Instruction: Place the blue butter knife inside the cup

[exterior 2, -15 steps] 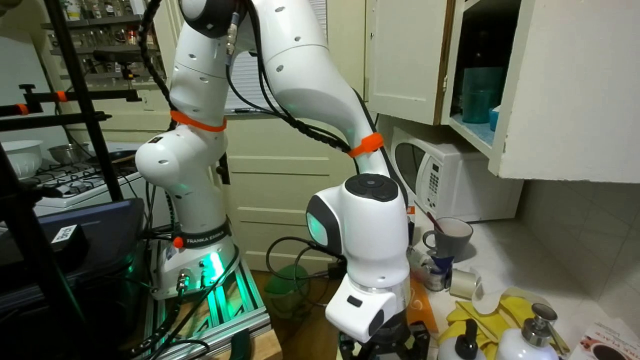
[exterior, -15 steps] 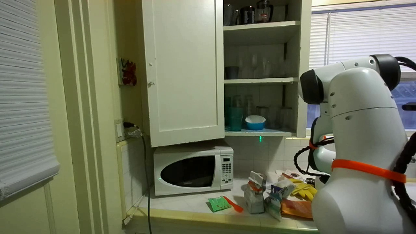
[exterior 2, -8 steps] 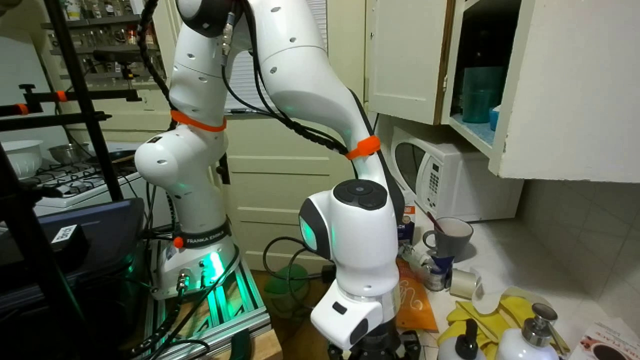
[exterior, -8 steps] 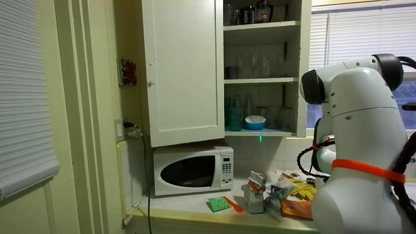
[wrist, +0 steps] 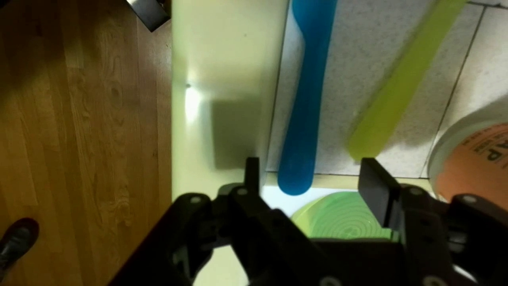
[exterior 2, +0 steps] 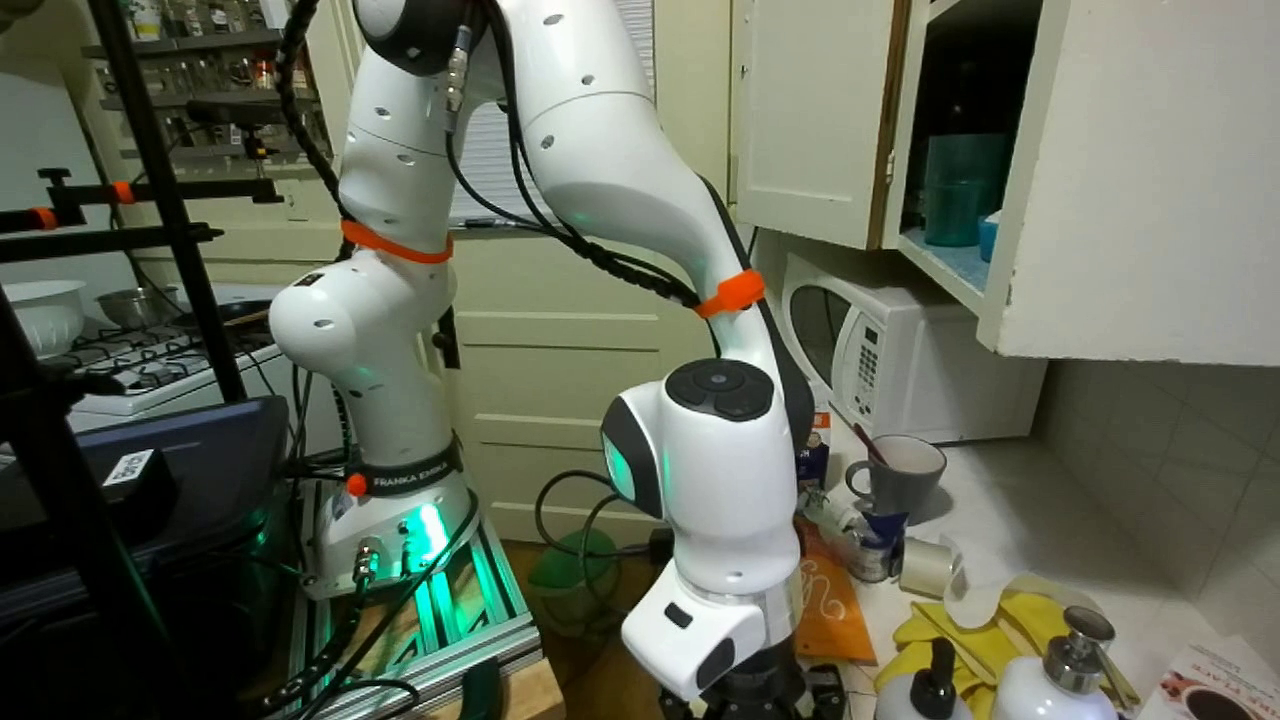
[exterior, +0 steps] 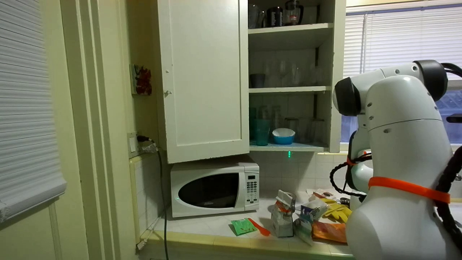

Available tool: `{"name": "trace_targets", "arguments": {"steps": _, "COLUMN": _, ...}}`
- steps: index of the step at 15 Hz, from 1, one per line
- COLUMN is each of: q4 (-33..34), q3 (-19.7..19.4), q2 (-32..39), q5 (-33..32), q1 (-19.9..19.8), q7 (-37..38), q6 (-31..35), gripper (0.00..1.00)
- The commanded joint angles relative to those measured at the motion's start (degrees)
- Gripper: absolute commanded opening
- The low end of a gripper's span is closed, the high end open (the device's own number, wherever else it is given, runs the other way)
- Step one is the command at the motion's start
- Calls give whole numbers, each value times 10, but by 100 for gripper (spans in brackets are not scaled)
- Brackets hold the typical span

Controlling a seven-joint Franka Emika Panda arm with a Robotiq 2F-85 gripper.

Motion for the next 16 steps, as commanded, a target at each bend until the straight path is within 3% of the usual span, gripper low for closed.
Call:
{"name": "trace_targets", "arguments": {"steps": 1, "q4": 11, "q3": 6, "q2": 13, "q5": 18, "q1": -5, "q7": 4, "q6": -15, "gripper": 62}}
{"name": "trace_targets", "arguments": {"steps": 4, "q4": 21, "q3": 9, "q2": 16, "q5": 25, "q1": -8, "q7": 4, "q6": -20, "gripper": 58}}
{"name": "trace_targets", "arguments": {"steps": 16, "q4": 48, "q3": 9, "q2": 48, "q5": 28, "q1": -7, "q7": 21, "q6": -29, "gripper": 62}}
